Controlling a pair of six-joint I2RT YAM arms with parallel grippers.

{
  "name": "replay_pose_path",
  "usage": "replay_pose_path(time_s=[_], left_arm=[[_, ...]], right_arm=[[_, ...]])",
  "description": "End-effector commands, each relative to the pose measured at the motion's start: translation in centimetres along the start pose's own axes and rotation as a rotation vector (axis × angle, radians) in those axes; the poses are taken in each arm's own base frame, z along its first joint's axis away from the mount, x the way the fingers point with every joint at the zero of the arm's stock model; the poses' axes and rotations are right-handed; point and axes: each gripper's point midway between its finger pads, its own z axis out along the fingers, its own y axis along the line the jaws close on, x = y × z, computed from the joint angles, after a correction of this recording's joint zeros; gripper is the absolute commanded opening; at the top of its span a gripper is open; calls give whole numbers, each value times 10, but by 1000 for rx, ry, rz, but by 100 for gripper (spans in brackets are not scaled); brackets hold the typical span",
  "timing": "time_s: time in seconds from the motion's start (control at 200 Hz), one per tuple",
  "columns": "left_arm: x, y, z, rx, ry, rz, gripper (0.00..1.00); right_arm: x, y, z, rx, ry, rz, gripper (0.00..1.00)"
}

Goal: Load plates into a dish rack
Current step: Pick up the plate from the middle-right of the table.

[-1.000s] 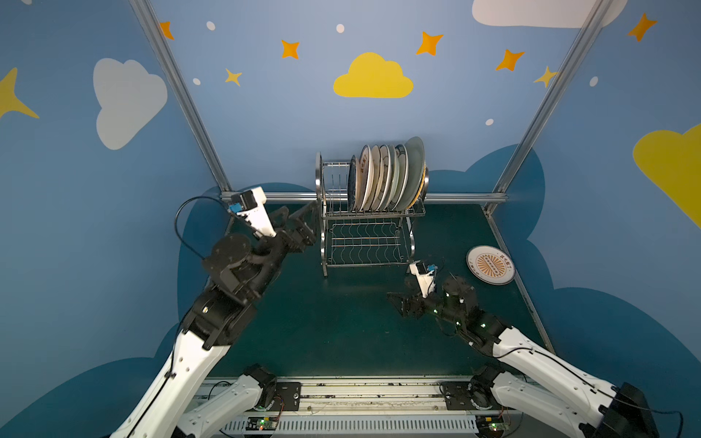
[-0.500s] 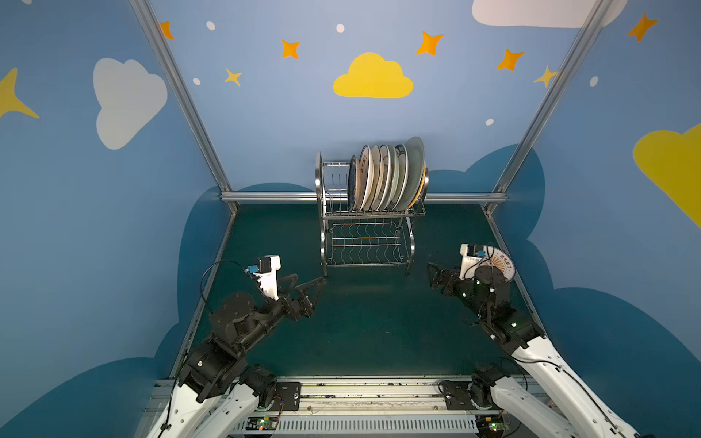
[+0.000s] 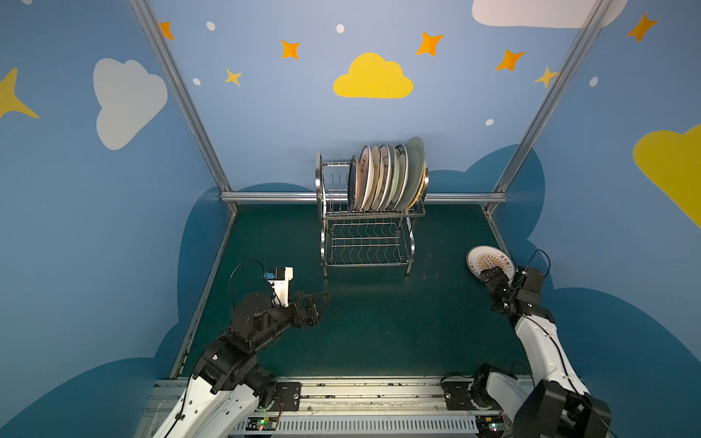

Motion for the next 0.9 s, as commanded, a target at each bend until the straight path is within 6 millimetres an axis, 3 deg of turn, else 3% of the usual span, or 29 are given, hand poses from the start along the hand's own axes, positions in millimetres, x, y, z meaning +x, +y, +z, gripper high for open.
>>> replay_pose_path(time_s=[0.0,0.205,0.35,0.396,0.566,0.891], left_arm=[[0,0,-6,9,-19,2,100],[2,-5,-7,43,-14,1,100],[1,-4,-7,53,-19,-11,100],[0,-5,-7,58,-24,-17,100],[-2,-1,-5,57,-27,-35,100],[-5,3,-3,50,-35,-63,100]], right_arm=[[-15,6,14,-77,-6,107,91],[-29,-16,43,-50,26,203,88],[-26,-25,63,-82,181,295,84],[-30,-20,68,-119,239,314,81],[-28,-37,98,-160,324,441,71],[-20,-53,119,-135,350,489,68]])
